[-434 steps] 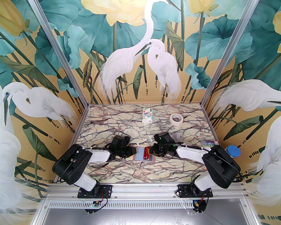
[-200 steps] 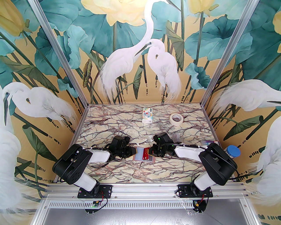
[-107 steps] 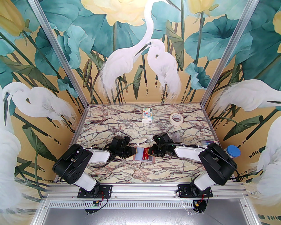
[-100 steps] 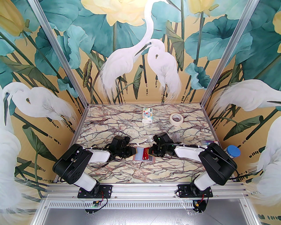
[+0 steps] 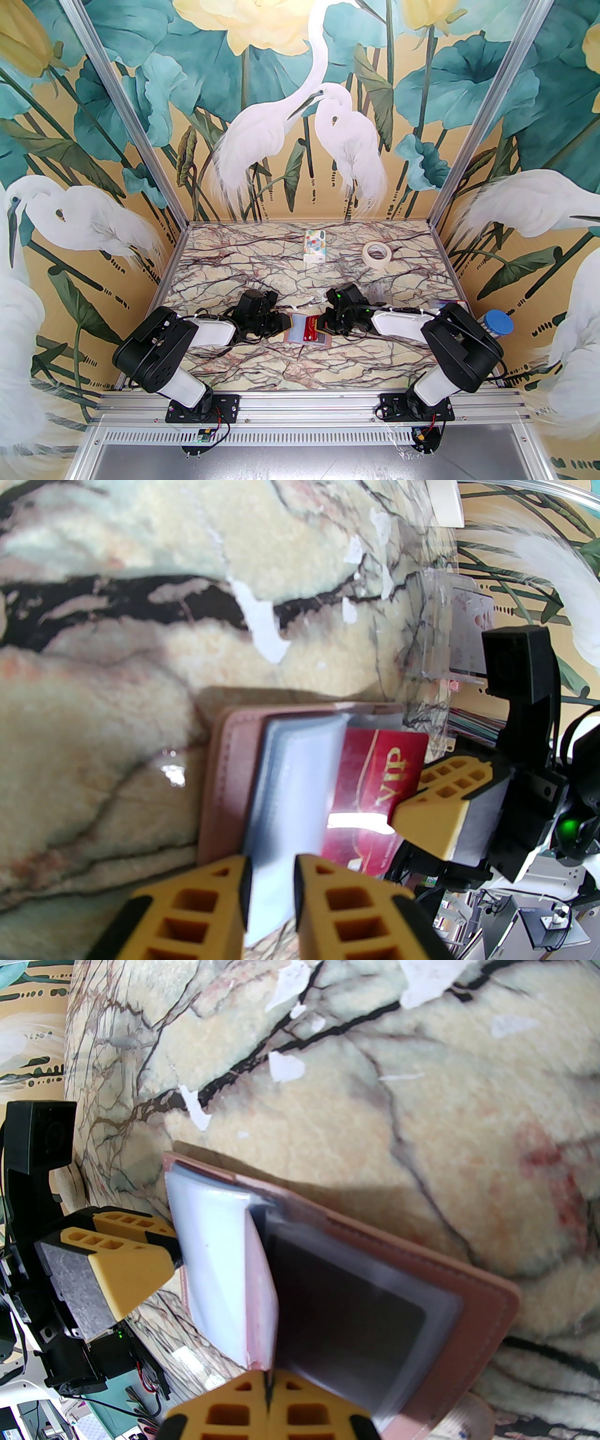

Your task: Put the credit cards into the card holder

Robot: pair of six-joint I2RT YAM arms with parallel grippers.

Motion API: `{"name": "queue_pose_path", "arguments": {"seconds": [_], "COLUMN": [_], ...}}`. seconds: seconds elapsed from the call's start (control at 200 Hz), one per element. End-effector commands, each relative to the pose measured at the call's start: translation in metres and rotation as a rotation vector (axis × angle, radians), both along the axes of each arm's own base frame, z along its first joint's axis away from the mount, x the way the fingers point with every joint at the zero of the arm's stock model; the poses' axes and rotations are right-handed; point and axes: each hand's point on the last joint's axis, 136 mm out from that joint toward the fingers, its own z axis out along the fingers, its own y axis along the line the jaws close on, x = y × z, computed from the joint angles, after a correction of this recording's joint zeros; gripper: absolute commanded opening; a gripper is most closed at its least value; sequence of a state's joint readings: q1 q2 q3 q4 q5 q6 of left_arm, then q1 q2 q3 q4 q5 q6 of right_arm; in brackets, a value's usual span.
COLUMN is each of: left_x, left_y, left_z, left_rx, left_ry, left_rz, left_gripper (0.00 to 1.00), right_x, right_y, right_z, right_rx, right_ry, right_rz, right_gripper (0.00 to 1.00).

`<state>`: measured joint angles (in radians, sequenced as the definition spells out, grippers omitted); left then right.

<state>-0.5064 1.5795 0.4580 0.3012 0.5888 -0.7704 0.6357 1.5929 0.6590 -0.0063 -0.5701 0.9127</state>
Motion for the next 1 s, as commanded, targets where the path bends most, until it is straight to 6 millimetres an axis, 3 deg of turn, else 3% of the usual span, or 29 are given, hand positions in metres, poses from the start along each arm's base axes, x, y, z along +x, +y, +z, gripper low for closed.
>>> {"name": "queue_pose_path", "arguments": {"seconds": [0.0,0.635,0.995], "left_x": [-0.012,-0.013,-0.014], "left_y": [0.011,0.012,0.012], "left_z": [-0.027,-0.030,-0.030], "left_rx": [0.079,0.086,0.087], "left_ry": [0.073,0.081,0.082], "left_rz": [0.018,0.021,0.020], "left_gripper": [0.23,0.23,0.23], "right_x": [-0.002,-0.004,0.000], "right_y": [-0.001,-0.001,-0.003], "right_z": [-0.009,-0.015,0.003], "right_rx": [-0.033,-0.037,-0.053], "right_ry": [0.015,0.030,0.006], "right_rz": [0.013,0.012,0.013], "right_gripper": [0.00,0.00,0.31]}}
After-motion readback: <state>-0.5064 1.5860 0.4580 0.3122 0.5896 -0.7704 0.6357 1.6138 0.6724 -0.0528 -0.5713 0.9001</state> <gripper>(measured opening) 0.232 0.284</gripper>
